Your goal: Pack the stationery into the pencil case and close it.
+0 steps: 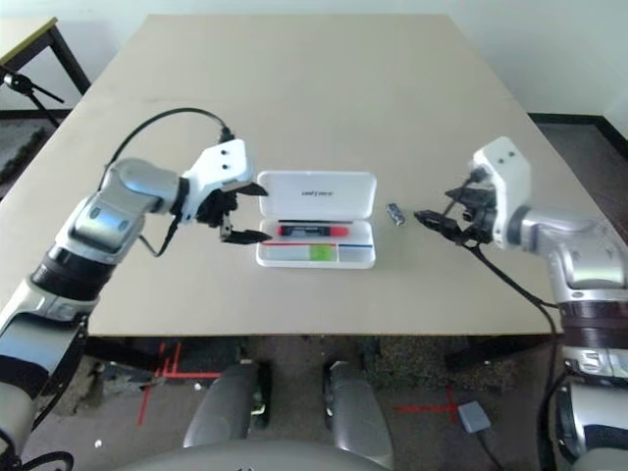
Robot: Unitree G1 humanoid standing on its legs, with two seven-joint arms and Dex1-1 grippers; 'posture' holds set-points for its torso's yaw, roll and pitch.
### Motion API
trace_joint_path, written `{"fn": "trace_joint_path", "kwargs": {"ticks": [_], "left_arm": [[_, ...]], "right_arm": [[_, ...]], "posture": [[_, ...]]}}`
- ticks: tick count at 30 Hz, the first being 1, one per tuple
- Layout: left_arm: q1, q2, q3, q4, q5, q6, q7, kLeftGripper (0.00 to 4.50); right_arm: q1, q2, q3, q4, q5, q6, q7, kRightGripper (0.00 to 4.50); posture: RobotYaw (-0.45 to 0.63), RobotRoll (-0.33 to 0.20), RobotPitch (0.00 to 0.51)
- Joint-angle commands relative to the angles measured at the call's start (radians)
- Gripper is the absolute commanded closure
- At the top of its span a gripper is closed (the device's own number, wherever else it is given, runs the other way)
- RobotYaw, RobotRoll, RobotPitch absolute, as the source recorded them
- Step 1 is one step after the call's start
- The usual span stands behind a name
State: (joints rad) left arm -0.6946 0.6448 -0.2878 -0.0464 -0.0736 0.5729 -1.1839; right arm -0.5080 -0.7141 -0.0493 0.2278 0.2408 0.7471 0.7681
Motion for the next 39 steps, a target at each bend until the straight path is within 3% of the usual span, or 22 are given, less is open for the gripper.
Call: {"fn": "trace_joint_path", "kwargs": {"ticks": [1,7,14,17,26,27,32,39], "left_arm": [[0.038,0.04,0.04,-0.068,-0.039,0.035,0.003,0.03],[0.07,0.084,0.075,-0.106,-0.06,0.069,0.024,0.03],[0.096,0.092,0.088,-0.154,-0.083,0.109,0.051,0.03],[0.1,0.094,0.086,-0.159,-0.088,0.114,0.057,0.0],[0.095,0.103,0.076,-0.141,-0.094,0.104,0.056,0.0],[0.095,0.103,0.076,-0.141,-0.094,0.104,0.056,0.0],[0.09,0.103,0.076,-0.132,-0.099,0.101,0.052,0.0],[0.109,0.103,0.102,-0.097,-0.124,0.028,0.036,0.0]], "right_arm": [[-0.051,0.034,0.03,0.081,-0.031,0.031,-0.046,0.0],[-0.121,0.085,0.065,0.216,-0.081,0.023,-0.086,0.0],[-0.126,0.107,0.083,0.229,-0.086,0.032,-0.066,0.0],[-0.122,0.112,0.101,0.23,-0.099,0.023,-0.064,0.59],[-0.118,0.097,0.119,0.219,-0.115,0.031,-0.033,3.97],[-0.117,0.097,0.118,0.218,-0.116,0.032,-0.033,4.16],[-0.106,0.077,0.128,0.196,-0.122,0.027,-0.015,4.16],[0.02,-0.113,0.132,0.019,-0.093,-0.18,0.243,4.16]], "posture": [[0.25,0.0,0.111],[0.28,0.0,0.11],[0.29,0.0,0.116],[0.29,0.0,0.119],[0.28,0.0,0.122],[0.28,0.0,0.122],[0.27,0.0,0.121],[0.26,0.0,0.11]]}}
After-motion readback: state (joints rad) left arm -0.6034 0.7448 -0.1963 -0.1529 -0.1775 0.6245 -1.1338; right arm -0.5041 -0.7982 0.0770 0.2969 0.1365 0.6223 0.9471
